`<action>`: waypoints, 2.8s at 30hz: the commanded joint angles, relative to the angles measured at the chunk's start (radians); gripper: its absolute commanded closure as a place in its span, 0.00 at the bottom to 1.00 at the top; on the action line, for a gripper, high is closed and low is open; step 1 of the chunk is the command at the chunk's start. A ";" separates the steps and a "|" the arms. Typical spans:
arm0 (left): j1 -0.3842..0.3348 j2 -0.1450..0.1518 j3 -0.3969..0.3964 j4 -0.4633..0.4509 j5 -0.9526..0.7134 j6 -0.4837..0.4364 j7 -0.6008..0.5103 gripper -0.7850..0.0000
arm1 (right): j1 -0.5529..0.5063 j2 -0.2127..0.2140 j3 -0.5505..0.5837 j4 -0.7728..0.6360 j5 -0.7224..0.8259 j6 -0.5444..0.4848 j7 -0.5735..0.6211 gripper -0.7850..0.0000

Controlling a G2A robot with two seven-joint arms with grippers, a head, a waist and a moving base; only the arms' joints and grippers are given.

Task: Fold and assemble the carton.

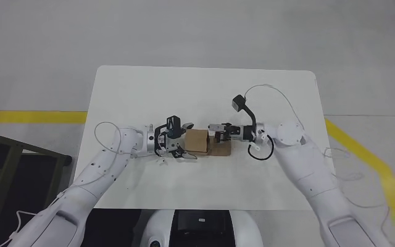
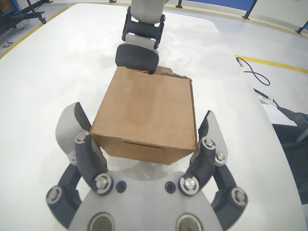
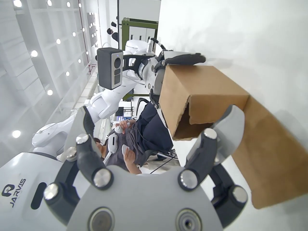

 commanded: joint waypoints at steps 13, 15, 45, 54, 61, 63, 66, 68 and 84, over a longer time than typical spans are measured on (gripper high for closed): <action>0.011 0.001 -0.009 -0.004 -0.012 -0.003 -0.012 0.00 | -0.146 0.074 0.162 -0.144 -0.137 0.121 0.025 0.00; 0.012 0.001 -0.009 -0.005 -0.013 -0.002 -0.014 0.00 | -0.157 0.074 0.157 -0.149 -0.127 0.121 0.024 0.00; 0.012 -0.005 -0.012 0.001 -0.019 -0.006 -0.029 0.00 | -0.167 0.071 0.123 -0.080 -0.029 0.068 0.002 0.00; 0.011 -0.006 -0.013 0.001 -0.020 -0.007 -0.030 0.00 | -0.176 0.074 0.117 -0.083 -0.027 0.064 0.007 0.00; 0.013 -0.005 -0.016 0.003 -0.018 -0.006 -0.028 0.00 | -0.181 0.069 0.093 -0.081 -0.004 0.062 0.008 0.00; 0.013 -0.005 -0.017 0.003 -0.017 -0.006 -0.028 0.00 | -0.180 0.066 0.080 -0.084 0.005 0.061 0.012 0.00; 0.014 -0.005 -0.018 0.002 -0.016 -0.006 -0.027 0.00 | -0.176 0.060 0.060 -0.079 0.025 0.061 0.012 0.00; 0.014 -0.005 -0.018 0.002 -0.015 -0.006 -0.027 0.00 | -0.172 0.053 0.043 -0.073 0.061 0.059 0.022 0.00; 0.018 -0.004 -0.025 0.004 -0.016 -0.007 -0.027 0.00 | -0.127 0.042 0.011 -0.016 0.046 0.074 -0.001 0.00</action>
